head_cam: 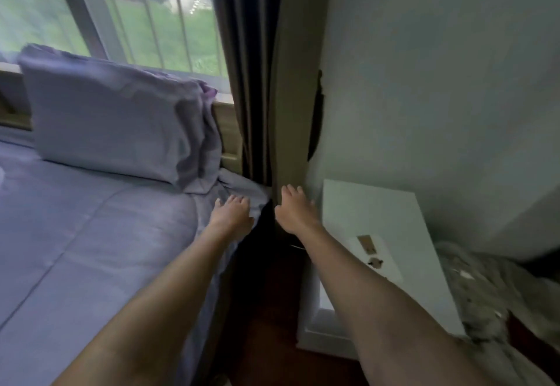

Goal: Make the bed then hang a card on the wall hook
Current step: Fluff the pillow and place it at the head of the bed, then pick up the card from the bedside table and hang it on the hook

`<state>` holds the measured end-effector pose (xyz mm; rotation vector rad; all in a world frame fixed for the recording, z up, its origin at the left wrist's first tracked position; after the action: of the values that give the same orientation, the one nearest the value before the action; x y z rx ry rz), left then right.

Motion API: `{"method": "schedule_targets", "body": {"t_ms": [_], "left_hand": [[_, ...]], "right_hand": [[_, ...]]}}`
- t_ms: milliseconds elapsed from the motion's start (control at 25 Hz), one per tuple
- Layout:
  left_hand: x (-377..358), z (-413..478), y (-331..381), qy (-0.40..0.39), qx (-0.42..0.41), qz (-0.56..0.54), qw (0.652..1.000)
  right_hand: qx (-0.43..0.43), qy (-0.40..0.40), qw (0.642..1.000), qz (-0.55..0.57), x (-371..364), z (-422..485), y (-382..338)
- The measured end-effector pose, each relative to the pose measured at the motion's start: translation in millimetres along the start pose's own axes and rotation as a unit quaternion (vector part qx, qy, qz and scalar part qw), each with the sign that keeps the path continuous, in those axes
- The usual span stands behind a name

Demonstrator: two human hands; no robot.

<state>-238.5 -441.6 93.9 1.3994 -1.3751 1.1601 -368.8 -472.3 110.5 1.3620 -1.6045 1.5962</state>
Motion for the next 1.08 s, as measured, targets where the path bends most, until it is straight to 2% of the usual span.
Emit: {"method": "schedule_targets", "body": {"t_ms": [200,360,680,840,1080], "left_hand": [[-17.7,-13.8,109.2,-0.022,-0.083,0.011,0.996],[-37.2,8.0,181.1,-0.042,-0.148,0.029,0.988],[-104.3,58.2,270.3,-0.091,-0.249,0.046,0.963],[-142.3,65.3,296.2,-0.170,-0.213,-0.053,0.961],[-195.8,71.8,335.3,-0.253,-0.134,-0.133,0.949]], "right_hand": [[-0.067,0.011,0.998,-0.011,12.1,-50.7,97.9],[-0.131,0.022,0.991,0.015,24.2,-61.8,183.3],[-0.271,-0.015,0.961,0.046,9.0,-55.6,313.9],[-0.308,-0.041,0.946,0.089,-16.5,-53.8,358.9],[-0.293,-0.100,0.943,0.118,-45.1,-34.5,406.7]]}}
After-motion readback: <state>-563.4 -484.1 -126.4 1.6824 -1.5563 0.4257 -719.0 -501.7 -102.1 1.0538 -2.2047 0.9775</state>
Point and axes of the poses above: each hand's wrist, its own z-axis towards the middle knuckle, its own x-axis out of the back of the hand, y = z × x, the point moved 9 cm from there along z, towards the middle knuckle, and after that the axes turned 9 degrees about z, right-handed, at the moved point
